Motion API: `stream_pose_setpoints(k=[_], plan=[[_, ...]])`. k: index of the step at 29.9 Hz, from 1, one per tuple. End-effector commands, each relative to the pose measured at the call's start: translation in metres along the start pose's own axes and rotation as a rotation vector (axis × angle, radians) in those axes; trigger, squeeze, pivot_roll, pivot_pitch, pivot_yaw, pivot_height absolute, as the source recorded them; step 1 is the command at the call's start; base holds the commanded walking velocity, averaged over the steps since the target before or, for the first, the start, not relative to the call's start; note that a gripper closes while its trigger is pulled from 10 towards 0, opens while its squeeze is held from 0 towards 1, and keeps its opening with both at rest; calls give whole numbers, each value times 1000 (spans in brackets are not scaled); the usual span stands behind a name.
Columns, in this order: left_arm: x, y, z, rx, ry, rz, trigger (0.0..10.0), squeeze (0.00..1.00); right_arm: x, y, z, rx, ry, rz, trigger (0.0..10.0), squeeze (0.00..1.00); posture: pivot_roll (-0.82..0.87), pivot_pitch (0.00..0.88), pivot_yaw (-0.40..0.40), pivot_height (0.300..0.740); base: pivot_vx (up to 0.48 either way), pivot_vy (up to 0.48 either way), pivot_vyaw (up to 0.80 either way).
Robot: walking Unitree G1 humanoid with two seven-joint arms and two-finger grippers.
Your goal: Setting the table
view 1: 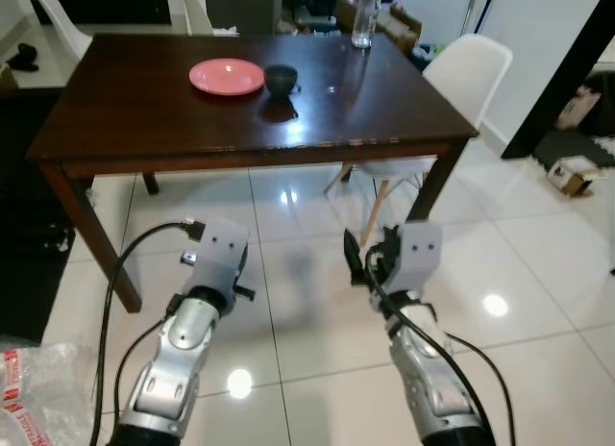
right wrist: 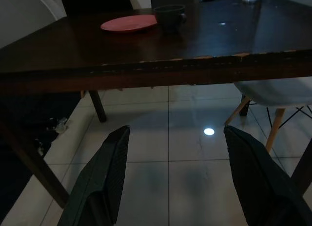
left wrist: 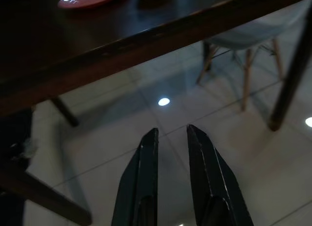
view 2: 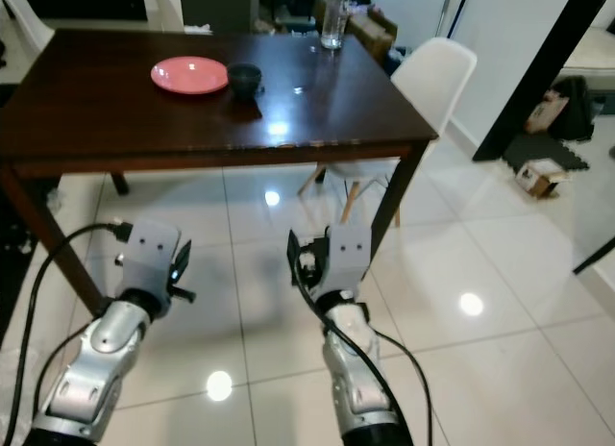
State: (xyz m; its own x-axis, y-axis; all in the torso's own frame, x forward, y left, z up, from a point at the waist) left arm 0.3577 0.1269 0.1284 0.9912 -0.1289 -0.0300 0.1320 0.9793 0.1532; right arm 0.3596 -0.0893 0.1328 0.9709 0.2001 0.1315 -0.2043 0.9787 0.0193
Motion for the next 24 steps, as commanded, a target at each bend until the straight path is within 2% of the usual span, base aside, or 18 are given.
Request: stream_pose_setpoints(k=[1,24], plan=[[0,-9,-4,0,9,-26,10000,24,-2,-9,-1,-3,2,-29,10000,0,-23,29,27,740,465,0,0],[2,-15,0,6,-3,-53,10000,27,-4,-12,-2,-1,4,-52,10000,0,-27,33,45,740,465,0,0]])
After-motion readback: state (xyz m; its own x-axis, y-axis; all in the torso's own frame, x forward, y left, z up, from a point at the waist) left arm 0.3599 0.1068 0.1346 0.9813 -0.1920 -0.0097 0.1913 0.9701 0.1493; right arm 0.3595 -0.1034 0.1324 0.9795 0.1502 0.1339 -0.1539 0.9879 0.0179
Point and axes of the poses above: a point about 5 cm out from each wrist's last joint towards the gripper, its own x axis pointing out of the wrist towards the gripper, its own z axis along the axis of the wrist's last joint, y = z × x, the point moved 6 cm from there along x, pointing out of the wrist towards the gripper, and after that the axes turned 5 degrees about -x, right-handed, at the moved point
